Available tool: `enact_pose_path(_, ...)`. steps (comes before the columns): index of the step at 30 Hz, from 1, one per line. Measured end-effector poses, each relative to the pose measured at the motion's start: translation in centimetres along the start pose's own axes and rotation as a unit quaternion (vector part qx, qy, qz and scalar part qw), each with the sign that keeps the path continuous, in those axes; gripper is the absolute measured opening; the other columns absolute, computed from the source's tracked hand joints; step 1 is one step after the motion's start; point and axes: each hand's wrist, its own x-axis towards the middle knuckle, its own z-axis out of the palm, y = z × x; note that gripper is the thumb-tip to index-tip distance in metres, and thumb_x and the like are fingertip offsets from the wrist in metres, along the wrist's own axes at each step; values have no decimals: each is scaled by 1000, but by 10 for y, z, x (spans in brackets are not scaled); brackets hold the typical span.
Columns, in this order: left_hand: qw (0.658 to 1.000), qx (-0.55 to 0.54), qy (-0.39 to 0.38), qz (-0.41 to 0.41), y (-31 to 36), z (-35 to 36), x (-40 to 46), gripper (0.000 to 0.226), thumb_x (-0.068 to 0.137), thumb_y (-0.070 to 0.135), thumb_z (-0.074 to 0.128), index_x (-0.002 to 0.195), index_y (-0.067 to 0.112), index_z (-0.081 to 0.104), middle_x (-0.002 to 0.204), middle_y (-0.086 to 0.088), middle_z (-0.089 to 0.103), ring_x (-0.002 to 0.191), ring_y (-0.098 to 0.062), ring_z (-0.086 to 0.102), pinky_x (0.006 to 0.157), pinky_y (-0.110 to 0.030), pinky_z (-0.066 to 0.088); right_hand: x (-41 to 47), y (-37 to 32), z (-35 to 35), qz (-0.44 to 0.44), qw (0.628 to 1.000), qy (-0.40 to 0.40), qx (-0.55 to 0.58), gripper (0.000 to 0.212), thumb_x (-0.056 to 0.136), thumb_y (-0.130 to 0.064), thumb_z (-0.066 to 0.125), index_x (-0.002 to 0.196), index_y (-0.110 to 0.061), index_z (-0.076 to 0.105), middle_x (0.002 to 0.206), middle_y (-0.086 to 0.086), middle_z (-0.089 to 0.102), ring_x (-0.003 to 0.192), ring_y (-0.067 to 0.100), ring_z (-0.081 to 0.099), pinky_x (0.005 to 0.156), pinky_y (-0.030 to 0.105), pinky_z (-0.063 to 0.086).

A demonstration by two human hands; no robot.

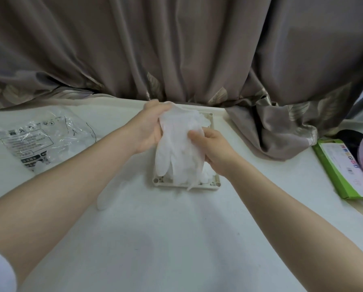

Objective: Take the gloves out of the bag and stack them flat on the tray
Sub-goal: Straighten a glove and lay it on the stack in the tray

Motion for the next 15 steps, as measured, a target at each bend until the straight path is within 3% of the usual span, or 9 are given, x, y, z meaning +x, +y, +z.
enact_pose_path(2,996,67,-29,-46,-9,-9,6,24,97,22,49,117,25,36,86,-4,58,64,-15,62,61,-29,53,6,4,-3,12,999,-13,50,28,100,-15,45,114,5,58,98,14,61,87,25,59,71,30,51)
enact_pose_path(4,993,105,-28,-48,-19,-17,17,32,96,20,50,123,28,35,90,-7,61,68,-20,63,67,-33,54,17,9,-6,28,995,-23,94,24,101,-10,41,118,-5,57,101,9,65,88,20,63,76,29,55)
enact_pose_path(7,987,129,-82,-46,-31,-26,28,16,96,13,49,108,24,51,85,0,67,68,-15,66,64,-27,55,33,18,-10,33,991,-45,125,38,99,2,36,131,-15,49,111,10,65,94,22,65,80,33,56)
enact_pose_path(10,981,162,-98,-52,-41,-32,47,20,95,7,49,101,21,63,90,3,69,80,-11,66,73,-24,53,52,20,-14,20,988,-67,135,57,96,8,34,142,-26,36,119,10,63,102,26,64,88,41,53)
enact_pose_path(13,978,192,-64,-46,-47,-36,79,32,92,3,53,120,18,60,105,3,67,90,-10,65,77,-21,53,81,24,-23,31,994,-52,96,55,96,7,38,138,-28,38,112,6,65,99,26,65,89,45,51)
enact_pose_path(15,963,264,-40,-25,-53,-41,96,46,89,1,58,132,15,52,124,2,59,107,-13,61,92,-25,49,94,32,-28,64,998,-22,0,55,94,0,44,137,-35,41,113,8,67,97,30,65,84,46,51)
